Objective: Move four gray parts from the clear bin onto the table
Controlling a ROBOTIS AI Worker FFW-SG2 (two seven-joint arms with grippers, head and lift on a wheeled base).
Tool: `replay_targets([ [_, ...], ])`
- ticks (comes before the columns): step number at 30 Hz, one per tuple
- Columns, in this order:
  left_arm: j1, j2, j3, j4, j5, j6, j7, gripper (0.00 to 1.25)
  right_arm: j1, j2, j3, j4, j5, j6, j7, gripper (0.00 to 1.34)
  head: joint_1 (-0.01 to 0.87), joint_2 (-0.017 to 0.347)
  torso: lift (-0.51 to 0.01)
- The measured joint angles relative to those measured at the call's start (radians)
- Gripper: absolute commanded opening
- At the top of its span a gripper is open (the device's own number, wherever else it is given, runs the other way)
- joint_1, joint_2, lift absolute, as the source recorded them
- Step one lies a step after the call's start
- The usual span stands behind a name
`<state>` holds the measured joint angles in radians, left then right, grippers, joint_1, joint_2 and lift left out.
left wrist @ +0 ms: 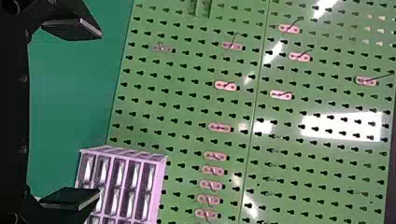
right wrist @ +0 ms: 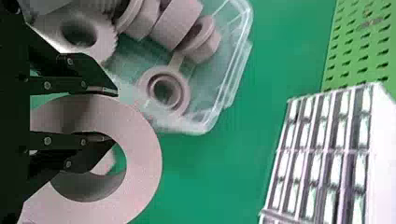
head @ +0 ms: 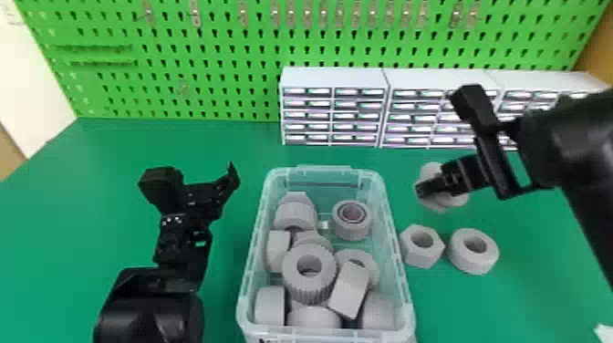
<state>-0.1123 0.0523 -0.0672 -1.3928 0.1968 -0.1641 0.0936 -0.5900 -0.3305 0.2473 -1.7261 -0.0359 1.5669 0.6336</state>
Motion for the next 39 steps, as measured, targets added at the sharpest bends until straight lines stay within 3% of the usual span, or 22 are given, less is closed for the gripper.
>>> replay_targets([
  [5, 0.006, 0.0, 0.005, 0.0, 0.001, 0.0, 0.0, 1.15, 0.058, -0.027, -0.032, -0.05, 0.018, 0.002, 0.0, 0.38, 0.693, 0.072, -0.052],
  [21, 0.008, -0.005, 0.007, 0.0, 0.001, -0.001, 0.005, 1.15, 0.2, -0.042, -0.116, -0.112, 0.056, 0.002, 0.0, 0.38, 0.693, 0.072, -0.052],
  [31, 0.007, -0.025, 0.018, 0.0, -0.01, 0.0, 0.006, 1.15, 0.278, -0.042, -0.137, -0.111, 0.123, 0.002, 0.0, 0.38, 0.693, 0.072, -0.052],
  [39, 0.006, -0.029, 0.02, 0.0, -0.015, 0.0, 0.006, 1.15, 0.325, -0.023, -0.143, -0.087, 0.166, 0.002, 0.0, 0.38, 0.693, 0.072, -0.052],
])
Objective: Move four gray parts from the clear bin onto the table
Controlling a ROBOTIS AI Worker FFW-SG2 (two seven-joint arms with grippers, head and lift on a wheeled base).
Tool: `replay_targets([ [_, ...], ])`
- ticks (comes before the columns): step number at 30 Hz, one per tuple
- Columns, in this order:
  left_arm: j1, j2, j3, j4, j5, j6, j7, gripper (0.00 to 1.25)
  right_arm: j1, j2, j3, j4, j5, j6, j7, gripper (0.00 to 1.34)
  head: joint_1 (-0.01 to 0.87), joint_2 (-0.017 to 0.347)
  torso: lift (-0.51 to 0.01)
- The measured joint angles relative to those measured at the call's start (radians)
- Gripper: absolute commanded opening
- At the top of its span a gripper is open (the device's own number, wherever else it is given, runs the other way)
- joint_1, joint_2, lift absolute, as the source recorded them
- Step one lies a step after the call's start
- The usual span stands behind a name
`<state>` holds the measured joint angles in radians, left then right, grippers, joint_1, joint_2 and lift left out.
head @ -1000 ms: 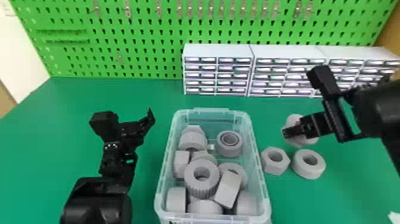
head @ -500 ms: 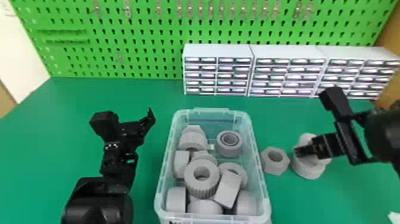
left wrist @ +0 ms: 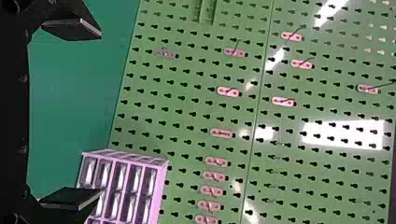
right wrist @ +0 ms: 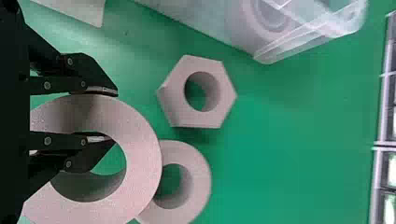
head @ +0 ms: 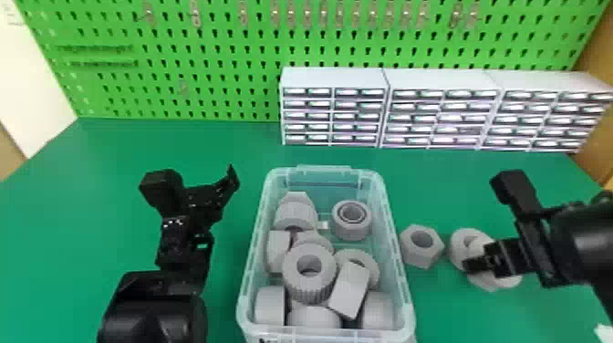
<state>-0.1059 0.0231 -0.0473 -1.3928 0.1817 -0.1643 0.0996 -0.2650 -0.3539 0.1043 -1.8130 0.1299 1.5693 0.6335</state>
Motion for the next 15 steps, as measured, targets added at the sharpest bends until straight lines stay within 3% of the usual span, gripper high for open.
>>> replay_targets([
  [15, 0.0, -0.001, 0.001, 0.0, -0.001, 0.0, 0.0, 1.15, 0.05, 0.01, -0.015, 0.055, 0.052, 0.0, 0.0, 0.38, 0.693, 0.072, -0.052],
])
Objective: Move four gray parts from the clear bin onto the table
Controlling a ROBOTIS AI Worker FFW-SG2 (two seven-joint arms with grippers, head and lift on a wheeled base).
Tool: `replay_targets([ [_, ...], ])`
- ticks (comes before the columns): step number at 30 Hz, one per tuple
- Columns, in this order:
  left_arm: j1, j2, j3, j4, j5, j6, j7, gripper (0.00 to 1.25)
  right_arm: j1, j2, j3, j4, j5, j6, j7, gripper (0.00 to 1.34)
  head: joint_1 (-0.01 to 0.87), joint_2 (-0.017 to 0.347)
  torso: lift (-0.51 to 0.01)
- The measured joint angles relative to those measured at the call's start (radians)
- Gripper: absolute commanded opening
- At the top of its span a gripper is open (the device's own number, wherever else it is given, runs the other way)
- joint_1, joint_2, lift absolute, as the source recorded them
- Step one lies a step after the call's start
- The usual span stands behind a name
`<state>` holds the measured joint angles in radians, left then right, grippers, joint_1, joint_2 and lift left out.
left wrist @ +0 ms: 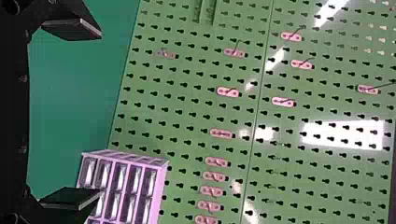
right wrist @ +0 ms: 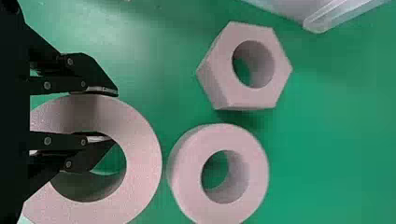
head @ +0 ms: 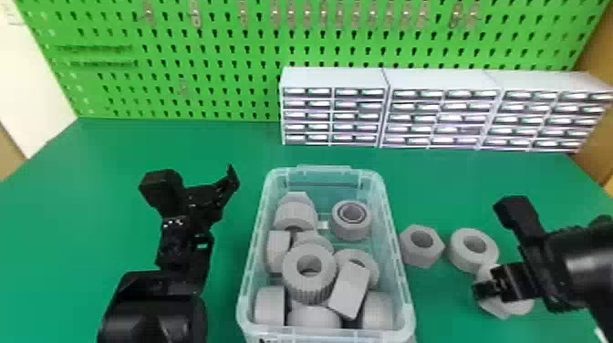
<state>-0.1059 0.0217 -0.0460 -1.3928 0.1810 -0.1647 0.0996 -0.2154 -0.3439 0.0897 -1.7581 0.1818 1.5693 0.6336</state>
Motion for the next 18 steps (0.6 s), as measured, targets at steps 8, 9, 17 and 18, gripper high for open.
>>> replay_targets([
  [8, 0.0, 0.0, 0.0, 0.0, 0.0, 0.0, 0.0, 1.15, 0.011, 0.005, -0.006, 0.03, 0.018, 0.0, 0.0, 0.38, 0.693, 0.072, -0.052],
  [9, 0.0, 0.0, 0.0, 0.0, -0.001, 0.0, 0.0, 1.15, 0.012, 0.005, -0.006, 0.034, 0.019, 0.0, 0.0, 0.38, 0.693, 0.072, -0.052],
  [17, 0.0, -0.002, -0.001, 0.0, -0.003, 0.0, 0.0, 1.15, 0.015, 0.005, -0.003, 0.056, 0.039, 0.0, 0.0, 0.4, 0.693, 0.072, -0.052],
  [18, 0.0, -0.002, -0.002, 0.001, -0.003, 0.0, 0.0, 1.15, 0.015, 0.005, -0.002, 0.057, 0.041, 0.0, 0.0, 0.43, 0.693, 0.072, -0.052],
])
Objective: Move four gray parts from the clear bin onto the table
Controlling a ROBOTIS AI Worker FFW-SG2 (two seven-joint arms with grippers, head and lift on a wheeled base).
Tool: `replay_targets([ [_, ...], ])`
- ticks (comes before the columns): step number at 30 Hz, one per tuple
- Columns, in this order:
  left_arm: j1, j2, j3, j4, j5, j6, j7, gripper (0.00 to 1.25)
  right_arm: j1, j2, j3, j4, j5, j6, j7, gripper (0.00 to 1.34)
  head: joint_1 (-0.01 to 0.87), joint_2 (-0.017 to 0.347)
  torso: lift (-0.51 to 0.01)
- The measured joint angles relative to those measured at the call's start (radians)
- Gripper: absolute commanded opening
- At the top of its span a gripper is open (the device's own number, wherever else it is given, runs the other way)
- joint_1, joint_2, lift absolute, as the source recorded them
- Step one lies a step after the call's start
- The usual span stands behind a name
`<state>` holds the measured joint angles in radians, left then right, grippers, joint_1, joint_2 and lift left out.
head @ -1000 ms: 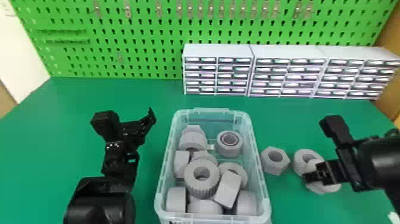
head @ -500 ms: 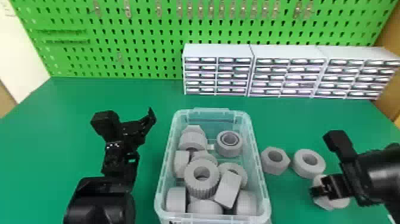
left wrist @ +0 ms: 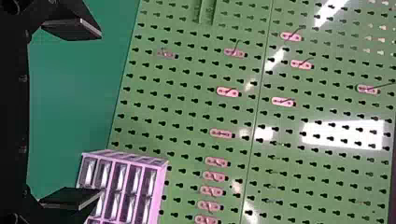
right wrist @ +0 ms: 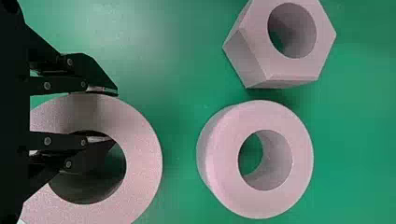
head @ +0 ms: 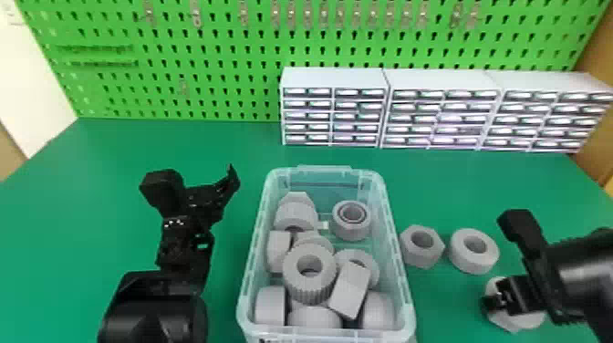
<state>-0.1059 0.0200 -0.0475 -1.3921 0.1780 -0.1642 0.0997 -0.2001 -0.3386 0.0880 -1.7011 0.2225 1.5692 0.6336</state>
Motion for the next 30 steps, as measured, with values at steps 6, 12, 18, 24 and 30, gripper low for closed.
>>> replay_targets([
  [6, 0.0, 0.0, 0.0, 0.001, -0.001, 0.0, 0.0, 1.15, -0.004, 0.001, 0.003, 0.003, 0.002, 0.0, 0.001, 0.66, 0.693, 0.072, -0.052],
  [12, 0.001, 0.0, 0.001, 0.001, -0.001, 0.0, -0.001, 1.15, -0.012, 0.0, 0.011, 0.003, -0.005, 0.0, 0.001, 0.79, 0.693, 0.072, -0.052],
  [18, 0.002, 0.0, 0.001, 0.001, 0.0, 0.0, 0.0, 1.15, -0.02, -0.002, 0.014, 0.001, -0.019, 0.0, 0.003, 0.79, 0.693, 0.072, -0.052],
  [24, 0.003, 0.0, 0.003, 0.001, 0.0, -0.001, -0.001, 1.15, -0.035, -0.01, 0.031, -0.023, -0.032, 0.0, 0.007, 0.79, 0.693, 0.072, -0.052],
  [30, 0.003, 0.0, 0.003, 0.001, 0.0, -0.001, -0.001, 1.15, -0.071, -0.032, 0.067, -0.1, -0.034, 0.0, 0.008, 0.79, 0.693, 0.072, -0.052],
])
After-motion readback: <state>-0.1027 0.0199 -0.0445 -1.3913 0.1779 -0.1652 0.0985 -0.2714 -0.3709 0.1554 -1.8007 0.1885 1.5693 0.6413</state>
